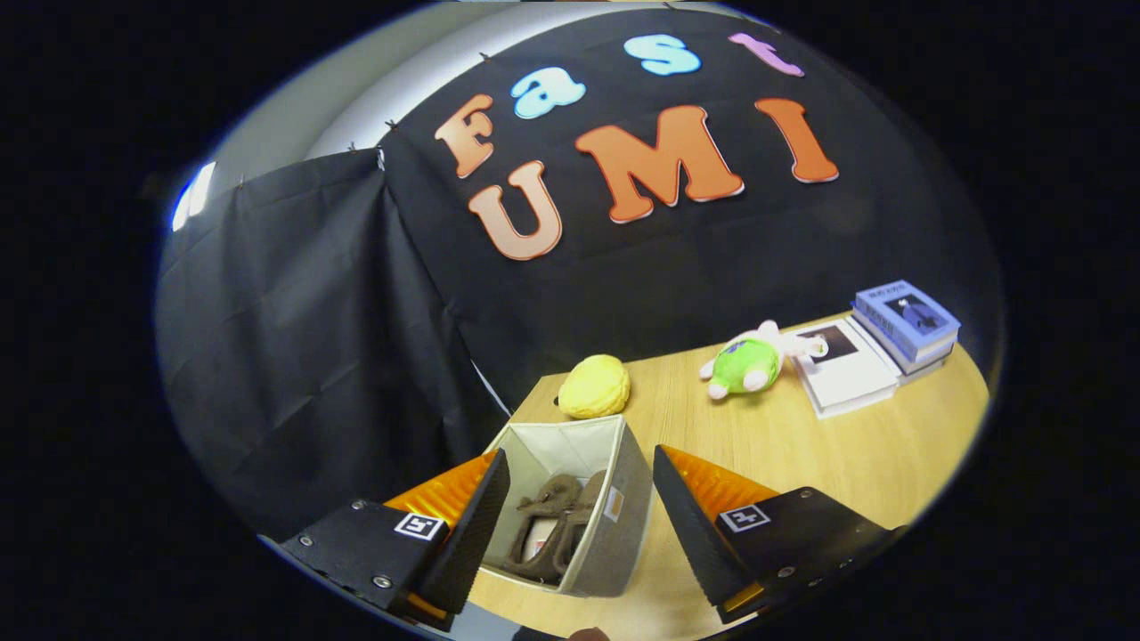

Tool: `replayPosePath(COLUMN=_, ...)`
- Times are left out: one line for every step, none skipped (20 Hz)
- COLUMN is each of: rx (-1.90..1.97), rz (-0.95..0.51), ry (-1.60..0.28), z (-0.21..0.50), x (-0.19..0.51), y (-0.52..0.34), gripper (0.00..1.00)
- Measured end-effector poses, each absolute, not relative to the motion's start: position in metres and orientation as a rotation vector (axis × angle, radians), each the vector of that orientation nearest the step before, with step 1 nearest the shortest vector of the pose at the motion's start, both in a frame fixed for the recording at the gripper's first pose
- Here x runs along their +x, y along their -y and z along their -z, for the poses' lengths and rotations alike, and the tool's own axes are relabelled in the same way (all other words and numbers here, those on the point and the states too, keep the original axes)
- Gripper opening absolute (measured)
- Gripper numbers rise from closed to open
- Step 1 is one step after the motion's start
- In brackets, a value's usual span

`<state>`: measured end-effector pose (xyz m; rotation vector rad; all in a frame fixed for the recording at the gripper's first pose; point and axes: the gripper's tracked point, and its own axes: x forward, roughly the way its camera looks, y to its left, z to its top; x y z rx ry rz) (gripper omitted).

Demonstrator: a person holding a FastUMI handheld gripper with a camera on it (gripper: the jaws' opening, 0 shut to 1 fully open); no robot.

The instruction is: Open the storage box then place both shoes into the box .Put the left shoe in first, then the right shoe, with the right side of both shoes facing outward in a uniform manner.

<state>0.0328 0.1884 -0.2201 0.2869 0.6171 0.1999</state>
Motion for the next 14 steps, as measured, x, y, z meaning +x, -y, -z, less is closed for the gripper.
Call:
replayPosePath(rx=0.254, rz=-0.202, ry=-0.578, z=0.211, x=0.028, y=-0.18, gripper=0.97)
replayPosePath(rx=0.218, rz=-0.201, ry=-0.539, z=0.202, x=0.024, y=-0.171, gripper=0.98)
replayPosePath(rx=0.188, rz=-0.193, ry=-0.498, z=0.194, x=0.022, y=-0.161, gripper=0.98)
replayPosePath(rx=0.161, rz=-0.177, ry=-0.455, z=0.184, x=0.019, y=-0.149, gripper=0.98)
replayPosePath(rx=0.145, rz=-0.167, ry=-0.413, z=0.175, x=0.017, y=-0.139, gripper=0.98)
replayPosePath(rx=0.143, rz=-0.166, ry=-0.384, z=0.168, x=0.012, y=-0.132, gripper=0.98)
replayPosePath(rx=0.15, rz=-0.164, ry=-0.355, z=0.161, x=0.008, y=-0.125, gripper=0.98)
replayPosePath(rx=0.158, rz=-0.154, ry=-0.323, z=0.153, x=0.006, y=-0.116, gripper=0.98)
replayPosePath(rx=0.159, rz=-0.143, ry=-0.29, z=0.146, x=0.002, y=-0.106, gripper=0.98)
replayPosePath(rx=0.154, rz=-0.128, ry=-0.258, z=0.138, x=0.0, y=-0.096, gripper=0.98)
replayPosePath(rx=0.142, rz=-0.108, ry=-0.227, z=0.132, x=-0.004, y=-0.085, gripper=0.98)
replayPosePath(rx=0.125, rz=-0.087, ry=-0.195, z=0.126, x=-0.007, y=-0.073, gripper=0.98)
replayPosePath(rx=0.106, rz=-0.066, ry=-0.161, z=0.12, x=-0.011, y=-0.063, gripper=0.98)
replayPosePath(rx=0.085, rz=-0.049, ry=-0.126, z=0.113, x=-0.015, y=-0.054, gripper=0.98)
